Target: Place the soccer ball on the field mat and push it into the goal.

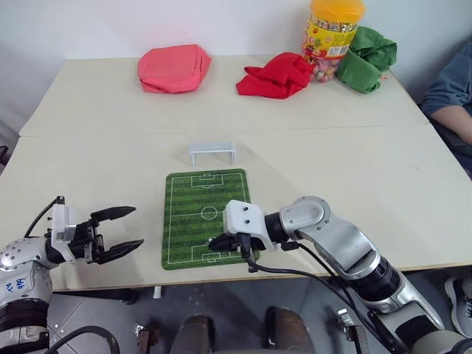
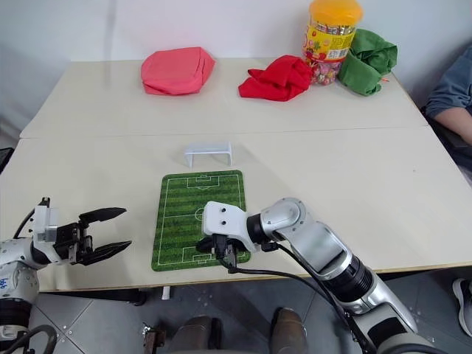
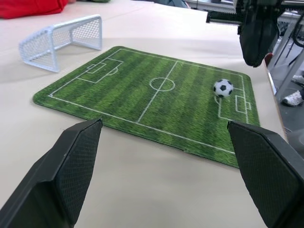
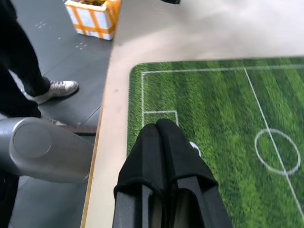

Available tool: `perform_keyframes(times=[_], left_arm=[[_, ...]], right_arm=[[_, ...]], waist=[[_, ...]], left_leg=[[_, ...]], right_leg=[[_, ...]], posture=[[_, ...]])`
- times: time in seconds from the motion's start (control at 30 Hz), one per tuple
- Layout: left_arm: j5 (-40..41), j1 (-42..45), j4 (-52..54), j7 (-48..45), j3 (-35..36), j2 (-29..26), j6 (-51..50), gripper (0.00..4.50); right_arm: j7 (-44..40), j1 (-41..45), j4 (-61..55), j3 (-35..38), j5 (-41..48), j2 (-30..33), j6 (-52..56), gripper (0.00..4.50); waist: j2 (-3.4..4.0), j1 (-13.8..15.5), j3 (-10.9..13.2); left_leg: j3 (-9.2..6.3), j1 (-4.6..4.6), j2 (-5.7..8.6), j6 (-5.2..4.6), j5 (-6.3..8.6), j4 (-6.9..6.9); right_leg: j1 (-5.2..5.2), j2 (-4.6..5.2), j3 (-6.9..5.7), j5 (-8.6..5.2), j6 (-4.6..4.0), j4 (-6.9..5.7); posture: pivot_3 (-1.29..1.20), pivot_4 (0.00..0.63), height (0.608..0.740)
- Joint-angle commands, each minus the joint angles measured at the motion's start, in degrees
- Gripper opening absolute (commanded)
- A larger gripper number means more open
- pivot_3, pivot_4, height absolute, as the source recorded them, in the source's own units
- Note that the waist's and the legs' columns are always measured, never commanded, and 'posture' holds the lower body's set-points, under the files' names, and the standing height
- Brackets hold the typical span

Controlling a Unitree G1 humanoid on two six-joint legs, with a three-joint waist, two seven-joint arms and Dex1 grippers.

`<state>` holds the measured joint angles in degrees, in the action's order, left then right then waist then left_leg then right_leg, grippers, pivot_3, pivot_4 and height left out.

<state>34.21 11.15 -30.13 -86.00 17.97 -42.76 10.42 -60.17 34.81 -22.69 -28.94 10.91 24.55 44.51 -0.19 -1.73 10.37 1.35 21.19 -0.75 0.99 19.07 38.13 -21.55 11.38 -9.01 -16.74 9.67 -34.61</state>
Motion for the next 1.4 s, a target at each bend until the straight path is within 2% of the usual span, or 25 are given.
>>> perform_keyframes(times=[0.03,0.33,0.57,0.8,1.0,1.17,1.27,1.4], left_arm=[[-0.1,0.5,-0.2,-3.9,0.3,-0.7,0.0,4.50],[0.3,-0.9,0.5,-4.6,0.8,-1.3,-0.3,4.50],[0.6,-2.0,1.4,-4.4,1.3,-1.8,-0.6,4.50],[1.0,-2.8,2.1,-3.9,1.7,-2.2,-0.7,4.50],[0.8,-2.1,1.7,-3.5,1.7,-2.3,-0.5,4.50],[0.1,0.7,0.1,-3.4,1.0,-2.1,0.0,4.50],[-0.3,2.2,-1.0,-3.6,0.7,-2.0,0.4,4.50],[-0.8,3.8,-2.3,-3.8,0.4,-1.8,0.6,4.50]], right_arm=[[1.3,-0.9,-2.1,0.6,2.3,-0.6,1.5,0.02],[1.1,-2.1,-0.8,-0.5,8.6,-3.7,5.3,0.02],[1.9,-1.2,6.8,-5.0,5.5,-5.8,0.4,0.02],[2.8,-0.4,12.5,-4.8,3.0,-6.1,-3.4,0.02],[5.7,4.4,24.0,-0.3,0.3,-7.8,-8.6,0.02],[13.3,14.7,41.0,8.3,-2.5,-9.7,-18.2,0.02],[13.8,18.3,41.5,12.5,-1.1,-9.6,-17.8,0.02],[12.7,17.8,38.1,13.8,-1.4,-8.9,-16.5,0.02]], waist=[[0.00,0.0,0.0],[0.00,0.0,0.0],[0.00,0.0,0.0],[0.00,0.0,0.0],[0.00,-0.1,0.0],[0.00,0.1,0.0],[0.00,-0.1,0.0],[0.00,-0.6,0.0]], left_leg=[[0.00,0.00,0.00,0.00,0.00,0.00],[0.00,0.00,-0.01,0.00,0.00,0.00],[0.00,-0.01,-0.01,0.00,0.00,0.00],[0.00,0.00,-0.01,0.00,0.00,0.00],[0.01,-0.02,-0.02,0.00,0.00,0.01],[0.04,-0.01,-0.03,0.00,-0.01,0.08],[0.03,0.01,-0.03,0.01,-0.01,0.05],[0.03,-0.03,-0.09,0.04,0.01,-0.15]], right_leg=[[0.00,0.00,0.00,0.00,0.00,0.00],[0.00,0.00,0.00,0.00,0.00,0.00],[0.00,0.00,0.00,0.00,-0.01,0.00],[-0.01,0.00,0.00,0.00,-0.01,0.00],[-0.01,-0.01,0.01,0.01,-0.03,-0.01],[-0.01,-0.01,0.03,0.05,-0.09,-0.05],[-0.04,-0.01,0.02,0.06,-0.10,-0.02],[-0.09,-0.06,-0.12,0.06,-0.10,-0.03]], posture=[[0.00,0.150,0.740],[0.00,0.150,0.740],[0.00,0.150,0.740],[0.00,0.150,0.740],[0.00,0.150,0.740],[0.00,0.150,0.740],[0.00,0.150,0.740],[0.00,0.150,0.740]])
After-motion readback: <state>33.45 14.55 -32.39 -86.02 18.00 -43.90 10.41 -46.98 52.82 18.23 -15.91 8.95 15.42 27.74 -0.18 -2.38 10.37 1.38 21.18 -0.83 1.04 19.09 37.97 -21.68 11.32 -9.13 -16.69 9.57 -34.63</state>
